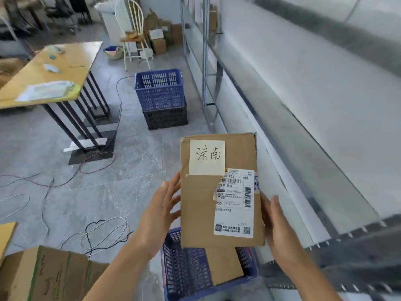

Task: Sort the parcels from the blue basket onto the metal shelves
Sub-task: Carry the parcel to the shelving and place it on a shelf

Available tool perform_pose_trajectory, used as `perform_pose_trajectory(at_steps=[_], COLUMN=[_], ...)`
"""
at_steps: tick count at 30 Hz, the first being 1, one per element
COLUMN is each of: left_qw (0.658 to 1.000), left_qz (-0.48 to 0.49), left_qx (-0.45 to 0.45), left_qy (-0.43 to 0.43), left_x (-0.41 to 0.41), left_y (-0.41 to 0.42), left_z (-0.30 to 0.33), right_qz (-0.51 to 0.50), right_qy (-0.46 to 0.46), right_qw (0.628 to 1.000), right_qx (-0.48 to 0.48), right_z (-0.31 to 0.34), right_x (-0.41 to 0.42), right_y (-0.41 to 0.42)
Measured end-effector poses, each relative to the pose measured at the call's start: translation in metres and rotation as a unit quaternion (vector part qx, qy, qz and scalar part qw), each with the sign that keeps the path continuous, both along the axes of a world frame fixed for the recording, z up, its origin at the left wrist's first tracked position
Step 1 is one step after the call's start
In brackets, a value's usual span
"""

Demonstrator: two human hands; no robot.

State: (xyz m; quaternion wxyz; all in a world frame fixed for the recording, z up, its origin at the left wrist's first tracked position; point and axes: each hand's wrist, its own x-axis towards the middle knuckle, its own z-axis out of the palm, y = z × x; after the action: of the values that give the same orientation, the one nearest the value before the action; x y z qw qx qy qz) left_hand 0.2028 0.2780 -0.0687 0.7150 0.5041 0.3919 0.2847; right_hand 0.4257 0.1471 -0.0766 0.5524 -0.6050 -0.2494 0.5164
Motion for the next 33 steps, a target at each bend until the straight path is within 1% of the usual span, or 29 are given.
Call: perform_pose_trajectory(at_steps=[6,8,11,17,23,26,27,30,33], left_qw=[0.995,0.991,0.984,0.966,0.938,0.925,0.923,0.911,0.890], left_qz=[-0.096,-0.123,-0.159,-0.240,-0.321,-0.356,-0.363,-0.397,-0.440], left_qx=[0.029,0.046,0.063,0.060,0.039,0.046,0.050,0.012,0.014], left_qy=[-0.026,-0.031,-0.048,-0.075,-0.123,-0.124,-0.122,-0.115,-0.118], left_x=[-0.013,-0.020,-0.027,-0.025,-0.008,0.007,0.011,0.021,0.020], left_y=[0.004,0.003,-0.003,-0.038,-0.096,-0.135,-0.152,-0.211,-0.272], left_z=[0.021,0.029,0.045,0.070,0.086,0.093,0.097,0.117,0.137], right_qz=[-0.084,-0.109,-0.165,-0.266,-0.374,-0.416,-0.431,-0.478,-0.528], right_qy=[-0.053,-0.075,-0.077,-0.076,-0.088,-0.108,-0.111,-0.120,-0.125], right_qw=[0.995,0.991,0.982,0.960,0.922,0.901,0.894,0.868,0.837], right_qx=[0.007,0.026,0.044,0.050,0.053,0.056,0.058,0.062,0.065], right_z=[0.028,0.033,0.041,0.065,0.095,0.107,0.110,0.119,0.129], right_x=[-0.041,-0.058,-0.083,-0.126,-0.149,-0.164,-0.169,-0.186,-0.211], right_y=[-0.035,-0.048,-0.068,-0.128,-0.204,-0.250,-0.267,-0.321,-0.380])
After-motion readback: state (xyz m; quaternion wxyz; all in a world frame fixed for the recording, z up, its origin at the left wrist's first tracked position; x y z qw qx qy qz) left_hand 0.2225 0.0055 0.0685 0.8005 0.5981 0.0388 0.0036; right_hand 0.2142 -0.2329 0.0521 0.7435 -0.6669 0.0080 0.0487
